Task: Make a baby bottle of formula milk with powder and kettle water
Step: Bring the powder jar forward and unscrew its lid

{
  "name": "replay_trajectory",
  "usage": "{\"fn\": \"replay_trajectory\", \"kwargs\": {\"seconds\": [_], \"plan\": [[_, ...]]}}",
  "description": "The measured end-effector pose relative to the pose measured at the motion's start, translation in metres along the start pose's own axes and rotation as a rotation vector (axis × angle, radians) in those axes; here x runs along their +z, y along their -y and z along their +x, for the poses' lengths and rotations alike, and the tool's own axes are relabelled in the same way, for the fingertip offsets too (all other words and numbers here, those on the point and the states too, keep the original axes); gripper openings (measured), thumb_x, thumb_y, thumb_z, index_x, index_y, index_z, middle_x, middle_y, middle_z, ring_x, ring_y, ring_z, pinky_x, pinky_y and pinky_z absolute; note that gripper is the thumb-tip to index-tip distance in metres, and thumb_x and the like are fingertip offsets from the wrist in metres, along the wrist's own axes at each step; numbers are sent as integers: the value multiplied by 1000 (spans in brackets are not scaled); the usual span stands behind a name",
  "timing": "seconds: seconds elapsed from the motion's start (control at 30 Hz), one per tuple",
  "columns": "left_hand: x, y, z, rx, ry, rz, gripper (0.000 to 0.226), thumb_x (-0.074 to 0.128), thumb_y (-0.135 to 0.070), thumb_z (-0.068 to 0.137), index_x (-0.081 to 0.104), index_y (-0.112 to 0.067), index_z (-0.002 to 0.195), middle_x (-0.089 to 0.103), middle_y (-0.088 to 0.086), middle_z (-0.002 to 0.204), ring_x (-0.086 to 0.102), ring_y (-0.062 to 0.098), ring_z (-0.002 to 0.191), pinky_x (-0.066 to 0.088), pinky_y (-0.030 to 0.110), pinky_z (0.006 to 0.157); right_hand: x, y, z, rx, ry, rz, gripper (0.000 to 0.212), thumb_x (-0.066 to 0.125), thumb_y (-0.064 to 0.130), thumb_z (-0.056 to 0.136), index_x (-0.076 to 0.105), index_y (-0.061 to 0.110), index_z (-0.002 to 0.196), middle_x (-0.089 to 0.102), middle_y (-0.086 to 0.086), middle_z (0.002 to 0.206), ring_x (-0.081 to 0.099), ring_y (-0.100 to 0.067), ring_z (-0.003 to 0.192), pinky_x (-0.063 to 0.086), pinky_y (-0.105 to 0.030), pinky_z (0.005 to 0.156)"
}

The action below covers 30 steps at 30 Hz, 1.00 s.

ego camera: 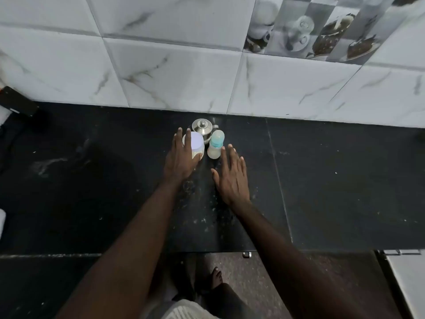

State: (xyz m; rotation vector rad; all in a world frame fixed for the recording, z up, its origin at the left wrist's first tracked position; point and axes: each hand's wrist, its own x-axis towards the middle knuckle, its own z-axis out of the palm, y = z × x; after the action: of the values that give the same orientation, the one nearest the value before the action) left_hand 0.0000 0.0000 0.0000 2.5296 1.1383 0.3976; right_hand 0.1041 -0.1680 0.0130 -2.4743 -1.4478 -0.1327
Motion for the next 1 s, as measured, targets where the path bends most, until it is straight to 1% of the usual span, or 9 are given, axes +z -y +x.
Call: {"fn": "replay_trajectory", "kwargs": {"seconds": [0.17,0.37,0.53,0.67,0.8,0.93,1.0], "plan": [[-4,0,12,-36,75,-3,89,63,-46,95,15,-13,162,20,16,167,27,34,153,46,52,108,1,-3,1,19,38,2,72,47,43,104,17,11,162,16,-12,169,19,-26,156,21,-49,126],[-4,-4,15,-56,117,-19,89,65,-46,94,19,-10,161,28,15,163,35,34,147,47,51,105,7,-6,-1,26,60,3,73,47,45,105,18,11,162,18,-14,169,21,-27,155,23,-49,126],[-7,-9,21,-78,106,-61,81,68,-41,94,28,-7,156,38,14,152,47,34,136,49,51,99,9,-7,-4,28,59,14,72,48,43,104,21,9,161,21,-14,168,25,-27,154,24,-48,125],[-12,-12,22,-107,112,-63,71,71,-36,92,38,-6,147,42,16,145,53,35,128,50,48,94,10,-7,-6,33,75,19,71,48,43,104,22,9,161,24,-15,167,27,-28,153,26,-48,125],[-16,-8,16,-92,131,-81,72,73,-34,90,40,-4,147,43,18,146,54,38,126,49,48,96,11,-7,-7,43,83,24,71,48,44,104,22,9,160,25,-15,166,30,-29,151,27,-48,124],[-19,-2,7,-74,153,-105,74,76,-37,86,44,-5,145,45,17,143,54,37,125,51,48,99,10,-3,-8,35,89,26,71,48,43,104,22,8,160,26,-15,166,30,-29,151,27,-48,124],[-20,-1,0,-60,157,-104,76,77,-37,85,44,-6,146,46,16,143,54,36,127,49,47,101,10,-2,-8,31,84,35,71,49,42,104,23,8,160,26,-15,166,31,-29,151,28,-48,124]]}}
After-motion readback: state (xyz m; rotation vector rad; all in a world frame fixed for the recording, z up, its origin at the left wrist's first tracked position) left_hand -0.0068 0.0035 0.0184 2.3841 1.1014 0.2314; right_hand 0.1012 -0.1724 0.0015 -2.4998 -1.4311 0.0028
